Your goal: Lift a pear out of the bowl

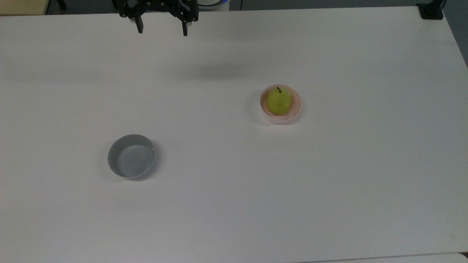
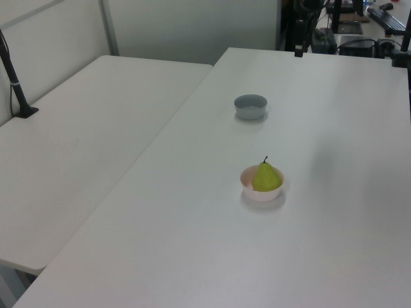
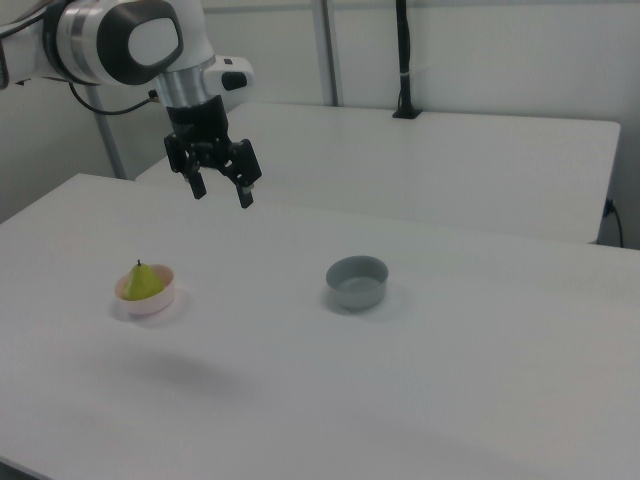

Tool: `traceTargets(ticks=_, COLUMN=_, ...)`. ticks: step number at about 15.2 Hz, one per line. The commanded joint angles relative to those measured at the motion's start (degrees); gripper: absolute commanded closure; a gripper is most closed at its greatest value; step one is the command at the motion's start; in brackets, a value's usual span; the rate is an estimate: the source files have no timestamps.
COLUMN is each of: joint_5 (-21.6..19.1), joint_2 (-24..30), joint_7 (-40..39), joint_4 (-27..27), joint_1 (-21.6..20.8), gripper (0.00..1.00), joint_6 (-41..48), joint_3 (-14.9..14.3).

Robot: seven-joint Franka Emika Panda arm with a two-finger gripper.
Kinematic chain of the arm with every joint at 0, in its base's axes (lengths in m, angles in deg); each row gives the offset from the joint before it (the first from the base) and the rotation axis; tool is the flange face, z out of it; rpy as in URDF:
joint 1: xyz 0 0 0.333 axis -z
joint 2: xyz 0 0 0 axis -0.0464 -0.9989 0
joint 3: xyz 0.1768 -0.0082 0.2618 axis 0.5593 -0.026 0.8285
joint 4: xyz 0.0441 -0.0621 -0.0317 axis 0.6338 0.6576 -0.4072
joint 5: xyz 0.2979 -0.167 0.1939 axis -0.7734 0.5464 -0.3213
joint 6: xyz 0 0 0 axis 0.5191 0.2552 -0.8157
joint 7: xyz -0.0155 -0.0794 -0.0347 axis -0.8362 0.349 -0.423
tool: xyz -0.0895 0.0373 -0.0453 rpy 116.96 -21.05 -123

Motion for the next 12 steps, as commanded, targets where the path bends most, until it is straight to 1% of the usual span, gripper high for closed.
traceTargets(ticks=1, joint_5=-0.9, joint_2=1.3, joint_7=-0.8, joint_4=0.7, joint_1=-0.8, gripper=0.00, joint_6=0.1, joint_3=-1.0)
traceTargets(ticks=6, joint_5=-0.9, joint_2=1.5, joint_7=-2.7, joint_4=-0.1, joint_1=-1.5, gripper=0.00, joint_6=1.1, joint_3=-0.8)
traceTargets(ticks=10, joint_5=-1.0, joint_2=1.6, joint_7=-10.4, joint_4=-2.8, joint_1=-2.6, gripper=0.00, joint_6=5.6, joint_3=-0.4)
traceTargets(ticks=11, joint_5=-1.3, joint_2=1.6, joint_7=-13.2, joint_4=-3.7, joint_1=-3.1, gripper=0.00, joint_6=6.8, joint_3=-0.4)
traceTargets(ticks=12, joint_5=-1.8, joint_2=1.5, joint_7=-14.2, joint_4=-4.5, joint_1=-3.5, gripper=0.00, joint_6=7.9, joint_3=-0.4)
